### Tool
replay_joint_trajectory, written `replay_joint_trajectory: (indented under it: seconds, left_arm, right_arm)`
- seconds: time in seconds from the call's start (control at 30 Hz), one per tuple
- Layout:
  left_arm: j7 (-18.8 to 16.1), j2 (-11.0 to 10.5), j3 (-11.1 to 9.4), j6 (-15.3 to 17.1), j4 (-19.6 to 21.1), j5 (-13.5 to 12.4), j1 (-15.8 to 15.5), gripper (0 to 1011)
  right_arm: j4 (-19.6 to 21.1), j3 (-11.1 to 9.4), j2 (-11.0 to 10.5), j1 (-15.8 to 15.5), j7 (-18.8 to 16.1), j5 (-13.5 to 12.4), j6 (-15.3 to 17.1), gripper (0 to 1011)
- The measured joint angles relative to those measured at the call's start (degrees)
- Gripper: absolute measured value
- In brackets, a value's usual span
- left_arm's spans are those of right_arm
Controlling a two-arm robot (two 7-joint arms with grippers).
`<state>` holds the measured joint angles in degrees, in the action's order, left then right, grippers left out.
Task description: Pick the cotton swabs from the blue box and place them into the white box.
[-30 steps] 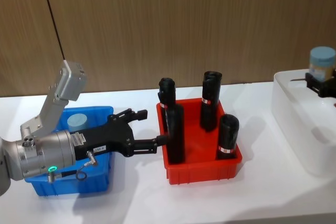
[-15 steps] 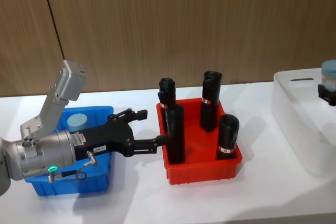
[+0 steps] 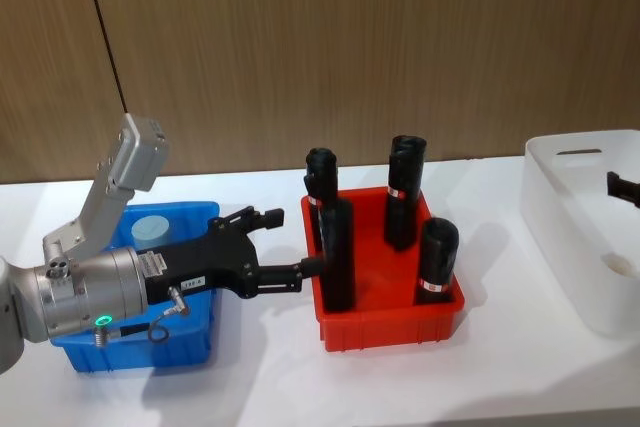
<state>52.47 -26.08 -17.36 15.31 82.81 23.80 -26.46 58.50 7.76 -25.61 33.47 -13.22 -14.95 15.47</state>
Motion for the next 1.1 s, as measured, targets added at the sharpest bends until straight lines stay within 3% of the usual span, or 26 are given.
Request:
replay_joint_trajectory:
  seconds: [0.47, 1.1]
  left_arm:
    - [-1.3, 0.1, -0.2, -0.3, 0.2, -0.3, 0.3, 1004]
    - [-15.5, 1.2, -2.6, -4.3, 3.1, -3.6, 3.8, 1004]
  right_arm:
    - [1.2, 0.1, 0.3, -1.1, 0.4, 0.1, -0.6, 1002]
    - [14.0, 1.7, 2.1, -11.4, 3.2, -0.4, -4.6, 1002]
